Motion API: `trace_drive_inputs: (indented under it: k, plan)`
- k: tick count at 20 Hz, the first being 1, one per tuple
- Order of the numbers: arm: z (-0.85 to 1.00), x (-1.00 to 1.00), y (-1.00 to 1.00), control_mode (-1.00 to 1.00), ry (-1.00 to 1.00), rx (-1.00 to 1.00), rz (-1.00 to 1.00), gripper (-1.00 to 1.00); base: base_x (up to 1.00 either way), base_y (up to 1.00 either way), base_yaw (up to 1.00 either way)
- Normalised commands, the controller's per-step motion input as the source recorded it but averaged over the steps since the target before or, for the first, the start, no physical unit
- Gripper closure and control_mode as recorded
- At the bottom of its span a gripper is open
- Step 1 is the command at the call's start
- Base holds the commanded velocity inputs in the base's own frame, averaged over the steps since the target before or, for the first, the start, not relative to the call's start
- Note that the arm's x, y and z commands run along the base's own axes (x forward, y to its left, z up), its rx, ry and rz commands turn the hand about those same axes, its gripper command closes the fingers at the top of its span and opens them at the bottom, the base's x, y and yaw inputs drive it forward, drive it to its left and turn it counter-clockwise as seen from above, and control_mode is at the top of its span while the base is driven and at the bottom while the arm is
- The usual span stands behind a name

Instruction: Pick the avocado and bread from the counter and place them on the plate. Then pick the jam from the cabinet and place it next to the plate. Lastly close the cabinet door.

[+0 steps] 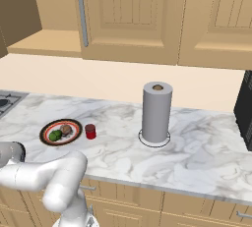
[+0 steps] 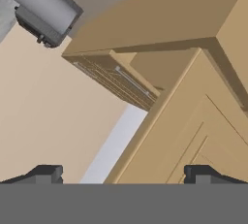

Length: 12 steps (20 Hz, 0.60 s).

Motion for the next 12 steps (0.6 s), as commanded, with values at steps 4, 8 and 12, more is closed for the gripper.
trace_drive_inputs:
  k: [4, 8, 12]
  plan:
    - [0.25, 0.00, 0.00, -1.00, -0.10, 0.00, -0.06, -1.00, 0.00, 0.00, 0.00]
    - [0.23, 0.00, 0.00, -1.00, -0.06, 0.00, -0.04, -1.00, 0.00, 0.00, 0.00]
    - [0.31, 0.00, -0.09, -1.00, -0.07, 0.00, -0.02, -1.00, 0.00, 0.00, 0.00]
